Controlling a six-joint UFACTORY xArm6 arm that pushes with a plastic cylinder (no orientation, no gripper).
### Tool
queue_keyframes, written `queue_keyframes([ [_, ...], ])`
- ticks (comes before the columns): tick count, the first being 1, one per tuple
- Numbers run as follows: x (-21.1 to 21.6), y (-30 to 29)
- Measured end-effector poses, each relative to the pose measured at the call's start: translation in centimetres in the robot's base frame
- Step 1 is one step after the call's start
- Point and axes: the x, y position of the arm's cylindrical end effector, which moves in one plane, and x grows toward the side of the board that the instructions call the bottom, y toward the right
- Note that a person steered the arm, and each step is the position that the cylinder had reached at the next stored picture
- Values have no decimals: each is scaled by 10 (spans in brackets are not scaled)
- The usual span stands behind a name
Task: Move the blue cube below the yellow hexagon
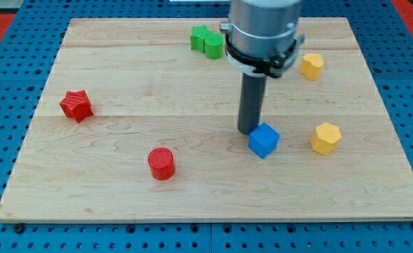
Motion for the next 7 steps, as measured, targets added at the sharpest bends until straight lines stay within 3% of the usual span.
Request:
queue_keyframes([
  [2, 58, 40],
  [4, 54, 25],
  [6, 118, 14],
  [7, 115, 27],
])
